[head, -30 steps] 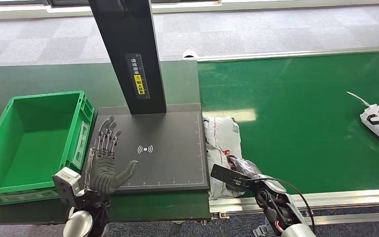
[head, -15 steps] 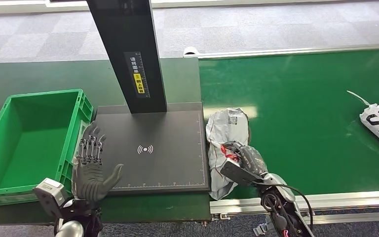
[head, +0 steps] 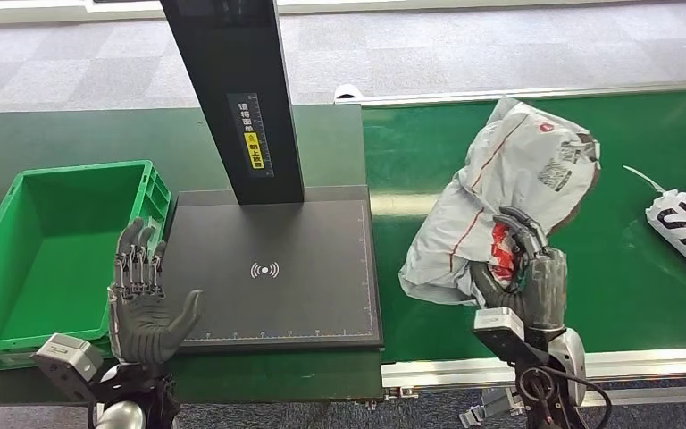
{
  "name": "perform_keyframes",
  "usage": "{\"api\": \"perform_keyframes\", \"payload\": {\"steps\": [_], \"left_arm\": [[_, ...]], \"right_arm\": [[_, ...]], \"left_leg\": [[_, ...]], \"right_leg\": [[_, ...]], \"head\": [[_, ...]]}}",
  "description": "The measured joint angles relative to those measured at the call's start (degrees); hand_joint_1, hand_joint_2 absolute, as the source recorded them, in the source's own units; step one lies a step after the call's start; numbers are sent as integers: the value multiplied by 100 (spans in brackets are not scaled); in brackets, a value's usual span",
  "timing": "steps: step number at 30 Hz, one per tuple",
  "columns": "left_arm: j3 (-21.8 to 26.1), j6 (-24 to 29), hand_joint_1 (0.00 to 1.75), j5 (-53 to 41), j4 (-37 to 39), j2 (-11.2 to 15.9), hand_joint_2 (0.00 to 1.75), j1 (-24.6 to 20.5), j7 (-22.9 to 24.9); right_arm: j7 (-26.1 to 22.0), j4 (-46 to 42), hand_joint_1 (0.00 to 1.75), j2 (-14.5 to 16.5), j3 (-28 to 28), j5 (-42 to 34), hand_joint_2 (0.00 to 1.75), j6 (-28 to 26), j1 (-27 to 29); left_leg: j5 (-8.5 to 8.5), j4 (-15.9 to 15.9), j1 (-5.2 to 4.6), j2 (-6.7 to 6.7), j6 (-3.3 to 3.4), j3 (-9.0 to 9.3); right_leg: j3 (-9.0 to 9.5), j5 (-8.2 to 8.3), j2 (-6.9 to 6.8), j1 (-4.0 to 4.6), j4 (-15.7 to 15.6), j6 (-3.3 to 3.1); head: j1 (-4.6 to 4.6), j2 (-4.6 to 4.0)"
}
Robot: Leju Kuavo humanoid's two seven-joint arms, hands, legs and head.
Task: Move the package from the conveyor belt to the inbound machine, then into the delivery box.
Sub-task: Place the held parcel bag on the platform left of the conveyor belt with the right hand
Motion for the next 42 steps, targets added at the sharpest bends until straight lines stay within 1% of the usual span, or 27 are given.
{"api": "perform_keyframes", "payload": {"steps": [3,6,7,9,13,17,20,23,25,29,32,36,39,42], "left_arm": [[17,145,0,-57,-20,-15,175,-18,-50],[34,753,0,-361,-22,-19,175,-110,-231],[39,959,0,-441,-20,-19,175,-156,-284],[48,1199,0,-498,-11,-19,175,-238,-340],[50,1399,0,-536,25,-16,175,-330,-419],[15,1664,0,-616,140,9,175,-438,-552],[-29,1728,0,-585,258,33,175,-512,-582],[-54,1755,0,-556,332,52,175,-542,-592],[-78,1772,0,-539,376,69,175,-568,-596],[-179,1812,0,-505,452,119,175,-641,-600],[-255,1786,0,-417,516,152,175,-698,-602],[-369,1616,0,-320,716,204,175,-840,-603],[-451,1570,0,-301,857,233,175,-948,-603],[-539,1506,0,-251,1017,251,175,-1075,-603]], "right_arm": [[-156,-325,175,44,-119,-174,175,-153,139],[-404,-722,175,85,-156,-475,175,-536,313],[-418,-859,175,98,-149,-496,175,-572,367],[-385,-1048,175,124,-131,-465,175,-486,442],[-418,-1202,175,175,-70,-623,175,-174,507],[-484,-1244,175,190,187,-739,175,179,541],[-492,-1207,175,191,416,-697,175,255,542],[-486,-1166,175,190,522,-685,175,279,540],[-396,-1101,175,184,584,-668,175,442,505],[-107,-540,175,141,763,-516,175,1089,137],[65,225,175,100,988,-292,175,1575,-359],[62,1443,175,103,1452,-202,175,2538,-1045],[-8,2272,175,191,1870,-70,175,2811,-1453],[83,3204,175,348,2361,60,175,3045,-1970]], "left_leg": [[0,0,0,-1,1,3],[3,0,0,-10,1,1],[3,0,0,-11,1,0],[3,0,0,-10,1,-2],[3,0,0,-12,1,0],[4,0,0,-13,2,3],[4,0,0,-14,1,4],[4,0,0,-14,1,3],[4,0,0,-12,1,-2],[5,0,0,-7,3,-3],[9,0,0,-9,3,-2],[15,0,1,-15,0,5],[17,0,2,-24,-1,-2],[18,0,2,-24,-3,-2]], "right_leg": [[0,0,-1,0,-1,0],[1,0,-10,0,0,0],[2,0,-12,0,0,0],[2,0,-11,0,0,0],[3,0,-12,0,0,0],[3,0,-12,0,0,0],[2,0,-12,0,0,0],[2,-1,-13,0,0,0],[2,-1,-12,0,0,0],[4,0,-11,0,0,0],[6,2,-11,0,0,0],[6,4,-15,1,1,-2],[1,4,-25,2,3,-2],[-2,4,-25,2,4,-2]], "head": [[0,0],[0,0],[-1,0],[-1,0],[-1,0],[-1,0],[0,0],[1,0],[1,0],[1,0],[1,0],[0,0],[0,0],[1,-1]]}}
